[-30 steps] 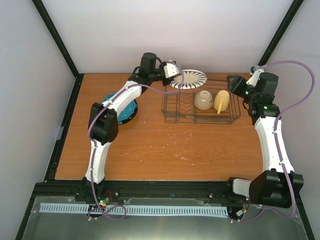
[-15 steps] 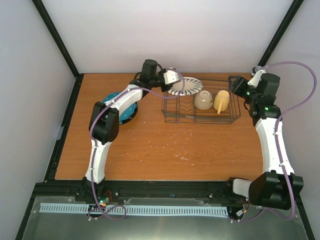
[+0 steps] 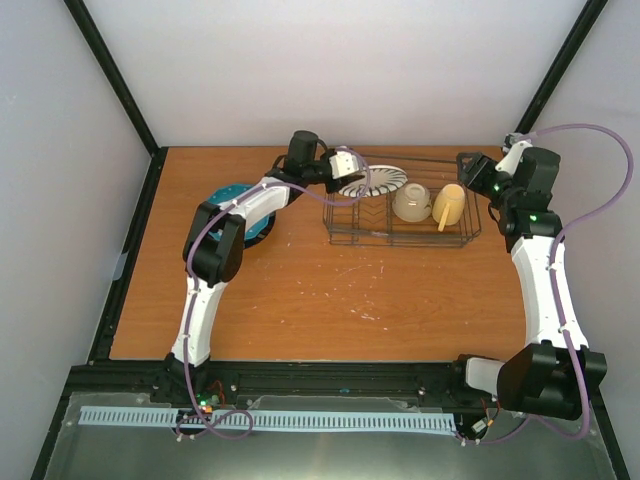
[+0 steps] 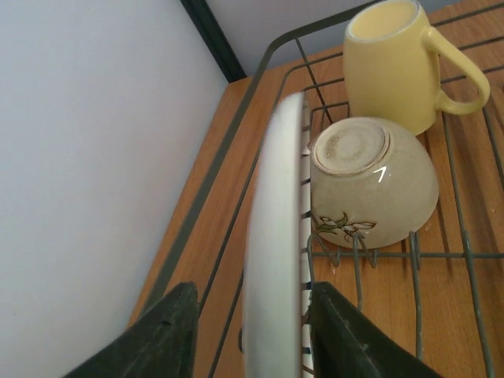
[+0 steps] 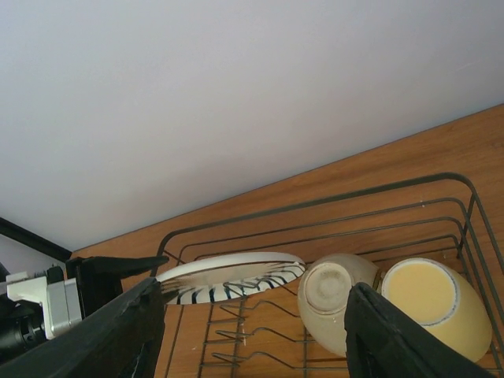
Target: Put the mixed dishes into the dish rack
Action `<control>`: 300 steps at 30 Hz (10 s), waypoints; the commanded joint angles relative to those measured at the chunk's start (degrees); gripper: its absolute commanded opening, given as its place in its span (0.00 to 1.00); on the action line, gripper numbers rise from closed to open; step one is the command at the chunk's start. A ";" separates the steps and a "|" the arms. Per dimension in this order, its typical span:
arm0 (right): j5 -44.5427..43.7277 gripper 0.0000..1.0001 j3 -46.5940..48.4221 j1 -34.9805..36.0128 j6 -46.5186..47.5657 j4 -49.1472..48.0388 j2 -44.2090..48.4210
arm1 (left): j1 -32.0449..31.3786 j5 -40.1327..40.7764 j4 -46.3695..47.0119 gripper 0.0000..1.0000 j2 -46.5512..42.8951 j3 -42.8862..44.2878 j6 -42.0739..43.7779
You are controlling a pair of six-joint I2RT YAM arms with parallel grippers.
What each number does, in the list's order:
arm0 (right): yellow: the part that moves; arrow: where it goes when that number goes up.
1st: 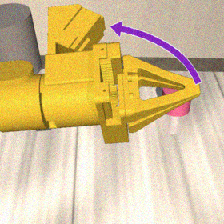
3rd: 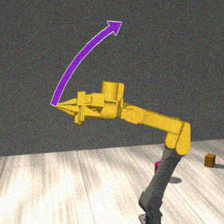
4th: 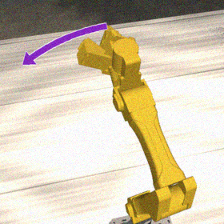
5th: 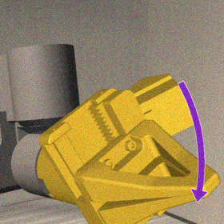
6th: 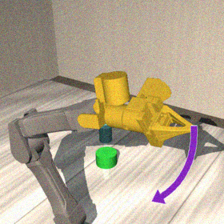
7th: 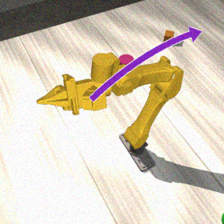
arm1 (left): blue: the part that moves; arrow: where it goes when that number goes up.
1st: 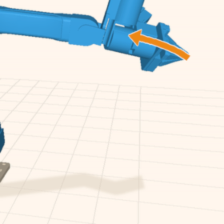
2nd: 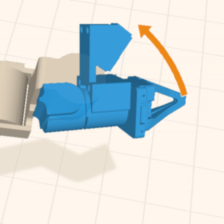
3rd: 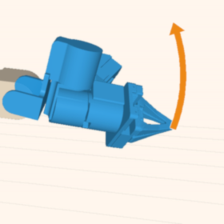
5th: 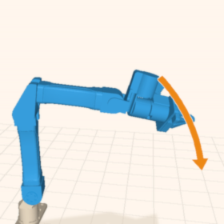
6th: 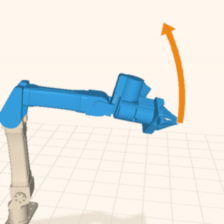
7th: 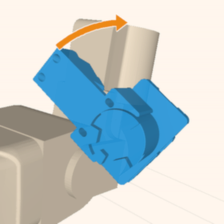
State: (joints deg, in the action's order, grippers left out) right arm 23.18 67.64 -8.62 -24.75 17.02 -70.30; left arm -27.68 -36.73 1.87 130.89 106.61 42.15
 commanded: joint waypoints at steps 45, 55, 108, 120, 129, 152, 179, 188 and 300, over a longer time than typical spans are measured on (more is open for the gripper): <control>1.64 0.65 -1.12 -0.70 1.86 -4.25 0.35 | 32.66 8.37 -14.05 0.81 -33.47 -6.17 -51.15; 0.79 0.66 -3.46 -0.71 4.28 -2.61 3.32 | 36.67 4.80 -43.36 0.57 -24.97 -9.16 -36.44; 3.48 0.66 0.19 -0.77 6.51 0.53 2.02 | 45.79 4.12 -52.93 0.40 -17.20 -21.58 -29.25; 4.71 0.66 -0.98 -0.74 6.18 -0.14 2.27 | 44.95 4.14 -54.64 0.35 -17.57 -18.78 -29.58; 5.03 0.66 -1.02 -0.68 6.35 -0.10 2.79 | 41.57 3.71 -54.58 0.34 -14.23 -17.89 -29.98; 8.87 0.57 -1.28 -0.08 6.51 -1.47 2.68 | 39.55 2.88 -49.12 0.01 -16.22 -22.62 -31.86; 27.47 0.59 43.40 42.67 27.29 32.23 -43.11 | 39.04 -7.02 -31.29 0.01 -31.52 -34.49 -29.31; 17.26 0.62 47.76 42.97 23.46 30.64 -51.56 | 43.40 -13.77 -26.27 0.01 -32.48 -37.26 -27.45; 15.26 0.57 67.69 48.35 11.68 28.77 -75.19 | 42.74 -22.61 -25.77 0.01 -15.78 -26.05 -27.98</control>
State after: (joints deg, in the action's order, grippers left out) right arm 33.23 134.85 39.81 -11.29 47.83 -146.52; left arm 16.88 -49.98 -27.46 117.91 78.70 17.47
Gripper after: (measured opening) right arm 0.577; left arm 0.062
